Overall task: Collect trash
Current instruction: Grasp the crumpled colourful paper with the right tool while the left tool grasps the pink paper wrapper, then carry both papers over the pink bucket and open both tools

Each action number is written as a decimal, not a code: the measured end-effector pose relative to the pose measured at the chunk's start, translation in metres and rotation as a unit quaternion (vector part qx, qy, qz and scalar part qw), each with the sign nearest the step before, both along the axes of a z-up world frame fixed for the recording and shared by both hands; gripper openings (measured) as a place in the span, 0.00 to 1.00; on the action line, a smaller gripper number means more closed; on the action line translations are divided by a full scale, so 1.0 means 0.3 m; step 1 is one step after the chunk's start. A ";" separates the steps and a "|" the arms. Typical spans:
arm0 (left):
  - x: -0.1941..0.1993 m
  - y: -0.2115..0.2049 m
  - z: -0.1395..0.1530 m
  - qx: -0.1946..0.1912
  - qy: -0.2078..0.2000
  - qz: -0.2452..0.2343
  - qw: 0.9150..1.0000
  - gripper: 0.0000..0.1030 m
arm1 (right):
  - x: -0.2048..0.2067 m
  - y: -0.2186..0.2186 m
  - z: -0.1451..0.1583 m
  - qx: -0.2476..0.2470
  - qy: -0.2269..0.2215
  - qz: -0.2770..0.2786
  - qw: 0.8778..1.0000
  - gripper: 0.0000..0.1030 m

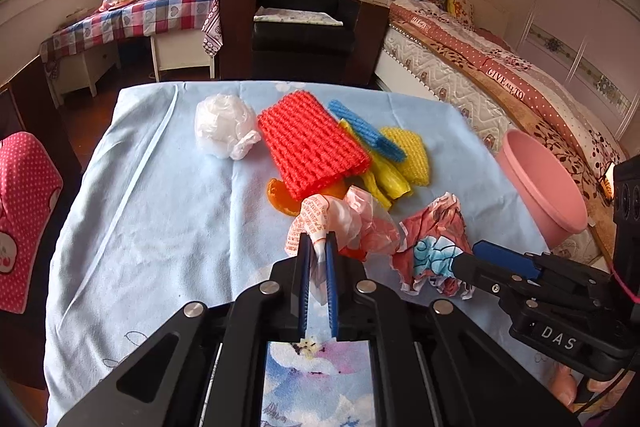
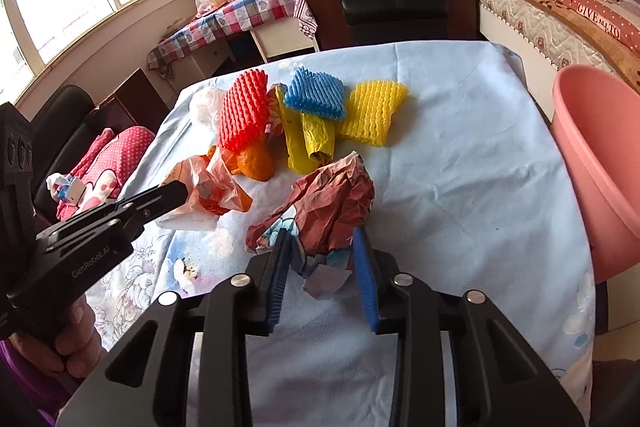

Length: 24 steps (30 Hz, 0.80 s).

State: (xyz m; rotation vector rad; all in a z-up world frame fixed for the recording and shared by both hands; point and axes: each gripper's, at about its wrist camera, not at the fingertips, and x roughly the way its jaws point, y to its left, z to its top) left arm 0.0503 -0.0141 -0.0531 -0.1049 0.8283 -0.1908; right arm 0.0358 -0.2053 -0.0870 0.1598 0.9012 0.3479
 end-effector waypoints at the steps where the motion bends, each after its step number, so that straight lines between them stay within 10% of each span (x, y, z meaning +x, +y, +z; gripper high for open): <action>1: -0.002 -0.006 0.012 -0.001 -0.004 -0.001 1.000 0.06 | -0.005 -0.006 0.007 0.000 -0.005 -0.002 1.000 0.30; 5: -0.008 -0.041 0.062 -0.005 -0.022 -0.010 1.000 0.06 | -0.018 -0.041 0.037 0.002 -0.024 -0.014 1.000 0.07; 12: 0.002 -0.116 0.129 0.000 -0.048 -0.026 0.999 0.06 | -0.041 -0.125 0.074 0.018 -0.046 -0.038 0.998 0.01; 22: -0.006 -0.112 0.144 0.004 -0.051 -0.014 0.999 0.06 | -0.049 -0.138 0.099 0.044 -0.051 -0.030 0.997 0.02; 24: -0.008 -0.103 0.141 0.002 -0.050 -0.010 0.999 0.06 | -0.034 -0.117 0.088 0.047 -0.034 -0.019 0.998 0.23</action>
